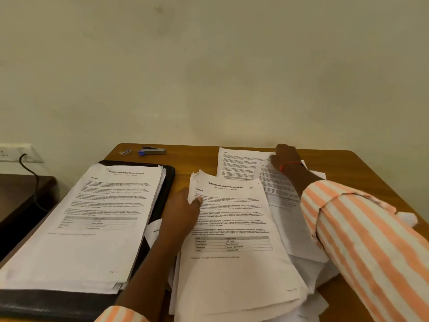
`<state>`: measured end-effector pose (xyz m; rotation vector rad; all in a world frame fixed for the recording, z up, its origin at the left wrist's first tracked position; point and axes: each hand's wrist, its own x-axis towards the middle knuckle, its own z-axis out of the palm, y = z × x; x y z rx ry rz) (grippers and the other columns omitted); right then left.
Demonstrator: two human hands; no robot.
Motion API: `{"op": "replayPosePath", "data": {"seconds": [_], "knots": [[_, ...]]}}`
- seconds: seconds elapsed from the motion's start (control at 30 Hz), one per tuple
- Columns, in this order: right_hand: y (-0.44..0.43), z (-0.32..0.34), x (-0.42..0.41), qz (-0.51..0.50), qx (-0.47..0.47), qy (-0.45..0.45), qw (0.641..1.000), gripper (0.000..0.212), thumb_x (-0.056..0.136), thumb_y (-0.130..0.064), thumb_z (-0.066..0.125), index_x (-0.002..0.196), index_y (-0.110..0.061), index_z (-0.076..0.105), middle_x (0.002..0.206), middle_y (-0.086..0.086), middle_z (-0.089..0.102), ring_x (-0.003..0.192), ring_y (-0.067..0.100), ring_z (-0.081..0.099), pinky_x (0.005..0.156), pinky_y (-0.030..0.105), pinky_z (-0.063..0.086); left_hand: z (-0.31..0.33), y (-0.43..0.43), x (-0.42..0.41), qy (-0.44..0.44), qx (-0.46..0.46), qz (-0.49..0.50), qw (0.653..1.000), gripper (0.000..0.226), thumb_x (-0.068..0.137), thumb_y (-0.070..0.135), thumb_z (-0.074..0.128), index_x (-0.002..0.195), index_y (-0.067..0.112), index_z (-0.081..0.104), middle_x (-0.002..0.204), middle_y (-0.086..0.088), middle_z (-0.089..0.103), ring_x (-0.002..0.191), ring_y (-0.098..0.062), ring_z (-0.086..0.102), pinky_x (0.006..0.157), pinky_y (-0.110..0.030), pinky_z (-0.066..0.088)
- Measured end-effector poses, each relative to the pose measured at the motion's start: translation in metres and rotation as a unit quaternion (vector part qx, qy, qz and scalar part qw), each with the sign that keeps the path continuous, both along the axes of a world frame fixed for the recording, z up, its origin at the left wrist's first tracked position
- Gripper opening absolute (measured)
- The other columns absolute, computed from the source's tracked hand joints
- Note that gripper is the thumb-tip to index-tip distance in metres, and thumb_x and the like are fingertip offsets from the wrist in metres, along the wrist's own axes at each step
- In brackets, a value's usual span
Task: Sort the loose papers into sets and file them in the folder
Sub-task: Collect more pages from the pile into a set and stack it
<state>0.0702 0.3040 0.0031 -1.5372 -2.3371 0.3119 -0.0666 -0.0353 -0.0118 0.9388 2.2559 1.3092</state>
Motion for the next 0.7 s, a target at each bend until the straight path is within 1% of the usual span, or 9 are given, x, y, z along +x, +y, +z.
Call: {"op": "replayPosePath", "data": {"seconds": [0.1,0.2,0.27,0.33,0.37,0.43,0.5,0.6,0.7], "knots": [[0.008,0.002,-0.007,-0.022,-0.037,-0.009,0.999,0.044,0.093,-0.03,0.064,0.127,-0.004,0.058,0.13,0.019,0.061,0.122,0.038,0.056,0.098,0.039,0.047,-0.003,0.003,-0.002,0.04,-0.008,-0.008,0.999,0.024,0.102,0.031,0.056,0.125,0.021,0.056,0.105,0.011,0.059,0.078,-0.003,0.056,0.057,-0.014,0.039],[0.008,-0.002,-0.014,-0.037,-0.056,0.004,0.998,0.044,0.087,-0.029,0.071,0.121,-0.003,0.062,0.123,0.018,0.066,0.117,0.037,0.06,0.095,0.038,0.05,-0.004,0.003,-0.003,0.044,-0.001,-0.012,0.999,0.022,0.103,0.029,0.056,0.124,0.023,0.054,0.104,0.012,0.059,0.076,0.001,0.056,0.055,-0.011,0.04],[0.009,-0.002,-0.015,-0.054,-0.077,0.037,0.995,0.039,0.086,-0.026,0.072,0.116,-0.002,0.065,0.119,0.017,0.067,0.113,0.036,0.063,0.09,0.036,0.052,-0.004,0.003,-0.003,0.033,0.012,-0.009,0.999,0.019,0.103,0.028,0.056,0.121,0.025,0.053,0.1,0.015,0.058,0.076,0.001,0.058,0.053,-0.009,0.04],[0.01,-0.001,-0.015,-0.051,-0.086,0.056,0.993,0.028,0.089,-0.023,0.068,0.108,-0.001,0.068,0.115,0.017,0.069,0.108,0.035,0.064,0.082,0.032,0.049,-0.003,0.002,-0.003,0.003,0.024,-0.004,1.0,0.016,0.102,0.027,0.057,0.118,0.027,0.053,0.098,0.017,0.058,0.078,0.0,0.059,0.054,-0.009,0.041],[0.01,0.0,-0.015,-0.043,-0.084,0.071,0.993,0.024,0.091,-0.02,0.065,0.105,-0.001,0.07,0.114,0.017,0.07,0.107,0.035,0.064,0.082,0.031,0.048,-0.003,0.003,-0.003,-0.009,0.029,-0.004,1.0,0.016,0.102,0.027,0.057,0.118,0.027,0.053,0.099,0.016,0.059,0.08,-0.002,0.061,0.056,-0.01,0.042],[0.007,0.002,-0.013,-0.026,-0.08,0.133,0.988,0.022,0.093,-0.016,0.062,0.108,-0.004,0.072,0.115,0.015,0.07,0.109,0.034,0.063,0.089,0.031,0.047,-0.002,0.002,-0.002,-0.019,0.039,-0.007,0.999,0.016,0.102,0.027,0.058,0.117,0.027,0.053,0.103,0.014,0.062,0.085,-0.005,0.065,0.058,-0.014,0.047],[0.002,0.006,-0.008,-0.028,-0.057,0.183,0.981,0.018,0.096,-0.017,0.059,0.106,-0.01,0.072,0.113,0.015,0.07,0.106,0.034,0.063,0.086,0.03,0.046,-0.001,0.002,0.0,-0.022,0.055,-0.013,0.998,0.014,0.101,0.026,0.059,0.114,0.029,0.053,0.103,0.014,0.065,0.086,-0.007,0.067,0.06,-0.015,0.049],[-0.004,0.017,0.001,-0.01,0.005,0.245,0.969,0.016,0.099,-0.018,0.051,0.095,-0.015,0.067,0.097,0.012,0.069,0.091,0.034,0.064,0.075,0.033,0.05,0.003,0.0,0.004,-0.048,0.083,-0.024,0.995,0.015,0.1,0.028,0.06,0.114,0.031,0.055,0.104,0.012,0.07,0.087,-0.011,0.072,0.063,-0.019,0.055],[-0.008,0.039,0.012,0.008,0.019,0.367,0.93,0.019,0.098,-0.013,0.049,0.09,-0.018,0.065,0.077,0.004,0.061,0.065,0.029,0.061,0.058,0.047,0.059,0.007,-0.001,0.006,-0.1,0.124,-0.029,0.987,0.018,0.099,0.028,0.062,0.117,0.026,0.06,0.104,0.006,0.074,0.085,-0.013,0.075,0.062,-0.021,0.059]]}}
